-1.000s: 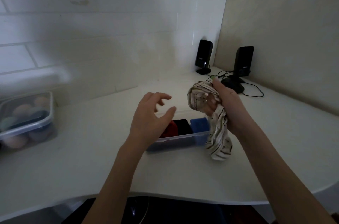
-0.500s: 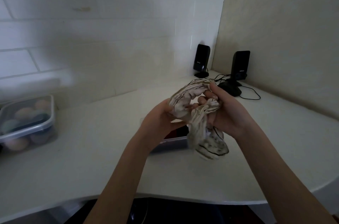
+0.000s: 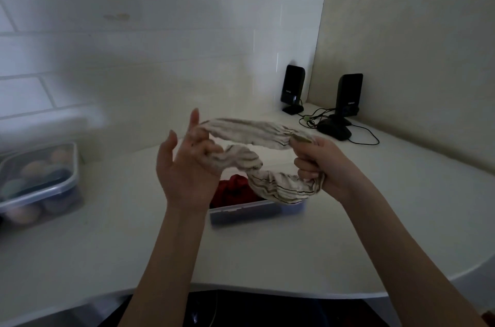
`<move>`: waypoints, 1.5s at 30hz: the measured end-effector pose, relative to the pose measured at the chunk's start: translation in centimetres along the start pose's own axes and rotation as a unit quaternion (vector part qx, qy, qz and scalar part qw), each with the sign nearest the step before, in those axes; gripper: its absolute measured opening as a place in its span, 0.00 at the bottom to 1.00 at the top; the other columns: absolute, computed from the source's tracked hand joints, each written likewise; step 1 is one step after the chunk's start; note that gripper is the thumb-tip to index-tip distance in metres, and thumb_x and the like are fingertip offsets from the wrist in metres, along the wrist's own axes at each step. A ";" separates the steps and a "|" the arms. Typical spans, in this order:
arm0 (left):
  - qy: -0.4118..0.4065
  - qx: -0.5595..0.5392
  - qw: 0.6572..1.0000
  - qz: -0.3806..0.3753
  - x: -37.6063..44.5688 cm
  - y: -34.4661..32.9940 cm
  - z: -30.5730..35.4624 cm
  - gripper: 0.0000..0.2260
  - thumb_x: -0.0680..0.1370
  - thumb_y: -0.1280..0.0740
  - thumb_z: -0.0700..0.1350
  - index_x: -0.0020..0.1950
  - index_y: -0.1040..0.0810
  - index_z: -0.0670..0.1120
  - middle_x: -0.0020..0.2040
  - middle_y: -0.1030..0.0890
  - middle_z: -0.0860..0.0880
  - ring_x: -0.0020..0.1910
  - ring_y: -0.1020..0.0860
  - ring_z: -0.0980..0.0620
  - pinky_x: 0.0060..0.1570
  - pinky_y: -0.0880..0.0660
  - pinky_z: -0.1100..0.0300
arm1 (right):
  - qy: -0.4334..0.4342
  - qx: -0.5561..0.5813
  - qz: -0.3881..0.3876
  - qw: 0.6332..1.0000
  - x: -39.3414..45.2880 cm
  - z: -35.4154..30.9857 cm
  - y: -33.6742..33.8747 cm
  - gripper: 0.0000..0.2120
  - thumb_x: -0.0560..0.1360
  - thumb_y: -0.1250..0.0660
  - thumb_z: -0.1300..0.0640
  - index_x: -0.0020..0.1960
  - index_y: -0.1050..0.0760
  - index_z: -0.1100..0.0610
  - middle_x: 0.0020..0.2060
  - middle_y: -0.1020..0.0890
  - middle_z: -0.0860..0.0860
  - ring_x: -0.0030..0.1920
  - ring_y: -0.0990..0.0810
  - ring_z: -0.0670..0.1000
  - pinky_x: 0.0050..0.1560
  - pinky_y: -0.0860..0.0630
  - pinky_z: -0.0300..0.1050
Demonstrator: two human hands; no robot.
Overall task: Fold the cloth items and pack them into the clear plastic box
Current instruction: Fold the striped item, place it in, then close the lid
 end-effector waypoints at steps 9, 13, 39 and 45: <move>-0.047 0.602 0.795 0.049 0.7 -2.2 -2.2 0.39 0.66 0.34 0.28 0.70 0.38 0.57 0.55 0.27 0.49 0.48 0.27 0.47 0.47 0.21 0.49 | 0.072 -0.323 -0.023 0.943 -1.1 -0.4 -2.7 0.04 0.73 0.31 0.59 0.47 0.20 0.58 0.26 0.22 0.46 0.25 0.27 0.44 0.29 0.28 0.36; -0.012 0.750 0.660 -0.034 0.7 -3.2 -3.4 0.43 0.71 0.29 0.39 0.74 0.51 0.65 0.77 0.45 0.56 0.71 0.35 0.59 0.62 0.29 0.66 | 0.089 -0.318 -0.061 0.942 -1.6 -0.8 -3.6 0.12 0.72 0.35 0.65 0.50 0.20 0.52 0.32 0.19 0.44 0.33 0.22 0.45 0.36 0.24 0.39; 0.087 0.392 0.916 -0.013 0.3 -2.3 -3.5 0.28 0.66 0.30 0.41 0.67 0.29 0.46 0.37 0.21 0.41 0.35 0.21 0.47 0.40 0.22 0.58 | -0.058 0.149 -0.167 0.973 -1.6 0.7 -4.8 0.09 0.65 0.30 0.56 0.32 0.25 0.60 0.26 0.22 0.53 0.31 0.23 0.50 0.41 0.26 0.41; 0.041 0.163 0.984 -0.049 0.5 -2.5 -3.0 0.34 0.70 0.28 0.45 0.72 0.40 0.49 0.33 0.18 0.51 0.34 0.20 0.56 0.37 0.23 0.64 | -0.043 0.124 -0.185 0.974 -1.6 0.8 -5.5 0.14 0.64 0.28 0.59 0.45 0.29 0.60 0.19 0.31 0.47 0.20 0.33 0.44 0.23 0.38 0.35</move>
Point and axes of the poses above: each hand's wrist, its own x-axis towards the middle knuckle, its own y-axis out of the back of the hand, z = x × y, the point moved 4 cm from there along x, towards the middle knuckle
